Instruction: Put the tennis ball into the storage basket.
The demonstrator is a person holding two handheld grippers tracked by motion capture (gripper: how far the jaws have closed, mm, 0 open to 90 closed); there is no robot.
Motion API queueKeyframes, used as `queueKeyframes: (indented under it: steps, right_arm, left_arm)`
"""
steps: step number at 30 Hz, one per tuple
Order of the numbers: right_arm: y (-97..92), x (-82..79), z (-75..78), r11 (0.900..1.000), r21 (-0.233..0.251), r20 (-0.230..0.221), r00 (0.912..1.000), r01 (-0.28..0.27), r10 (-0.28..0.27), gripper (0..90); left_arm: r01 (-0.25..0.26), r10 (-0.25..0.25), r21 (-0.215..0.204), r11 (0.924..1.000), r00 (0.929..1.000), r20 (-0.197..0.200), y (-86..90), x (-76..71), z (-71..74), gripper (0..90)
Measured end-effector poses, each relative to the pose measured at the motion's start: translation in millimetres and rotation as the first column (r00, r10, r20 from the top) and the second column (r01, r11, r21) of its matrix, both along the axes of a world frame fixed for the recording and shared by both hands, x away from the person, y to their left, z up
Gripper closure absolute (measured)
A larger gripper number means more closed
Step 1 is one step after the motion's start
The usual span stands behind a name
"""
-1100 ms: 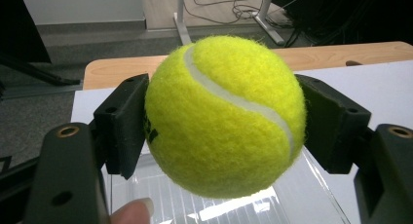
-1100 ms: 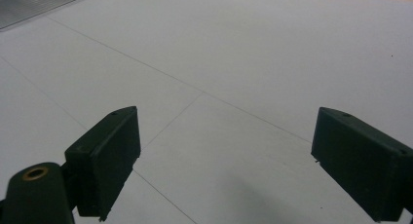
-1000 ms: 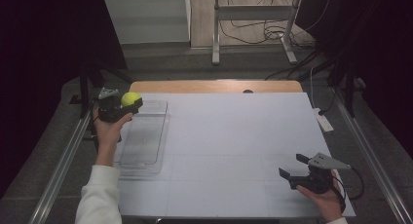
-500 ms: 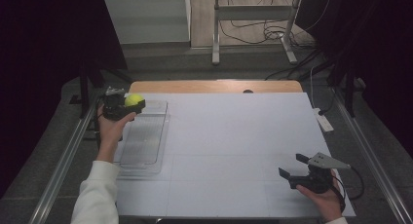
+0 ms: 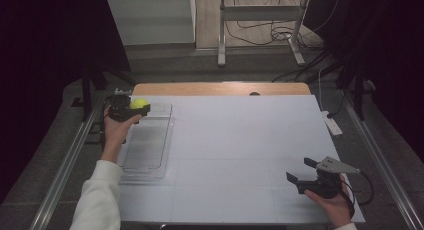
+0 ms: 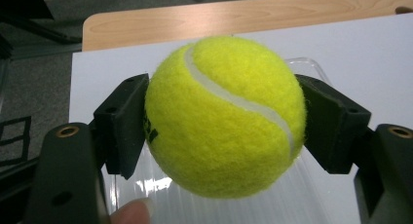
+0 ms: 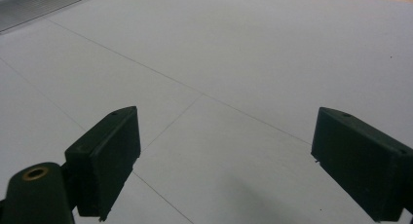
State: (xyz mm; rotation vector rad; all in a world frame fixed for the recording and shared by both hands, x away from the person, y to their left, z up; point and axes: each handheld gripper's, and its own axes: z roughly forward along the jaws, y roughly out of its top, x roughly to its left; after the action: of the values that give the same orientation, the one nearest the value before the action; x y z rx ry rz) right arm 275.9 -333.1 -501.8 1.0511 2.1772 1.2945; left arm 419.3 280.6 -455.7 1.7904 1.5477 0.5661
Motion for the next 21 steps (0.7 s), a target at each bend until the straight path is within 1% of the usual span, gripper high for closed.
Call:
queueKeyframes:
  steps: [3,9,15,17,21]
  right_arm:
    - [0.2,0.1,-0.2,1.0,-0.002,-0.001,1.0,0.0,0.0,10.8]
    - [-0.2,0.2,-0.3,1.0,-0.001,-0.001,1.0,0.001,-0.001,10.8]
    - [-0.3,0.1,-0.3,1.0,-0.001,-0.001,1.0,0.001,-0.001,10.8]
    - [-0.4,0.2,-0.3,1.0,0.0,-0.001,1.0,0.002,-0.002,10.8]
    - [-0.7,0.1,-0.2,1.0,0.0,-0.001,1.0,0.002,-0.002,10.8]
  left_arm:
    - [-0.003,0.003,0.015,0.9999,0.9998,-0.018,0.5,3.4,-3.3,27.1]
    - [-0.006,0.007,0.026,0.9997,0.9993,-0.036,0.4,7.7,-7.3,27.1]
    - [-0.004,0.005,0.027,0.9996,0.9986,-0.052,0.3,10.1,-10.0,27.1]
    - [-0.008,0.01,0.034,0.9994,0.998,-0.062,1.1,11.9,-12.3,27.1]
    - [-0.019,0.022,0.03,0.9994,0.9968,-0.077,2.8,14.2,-16.5,27.1]
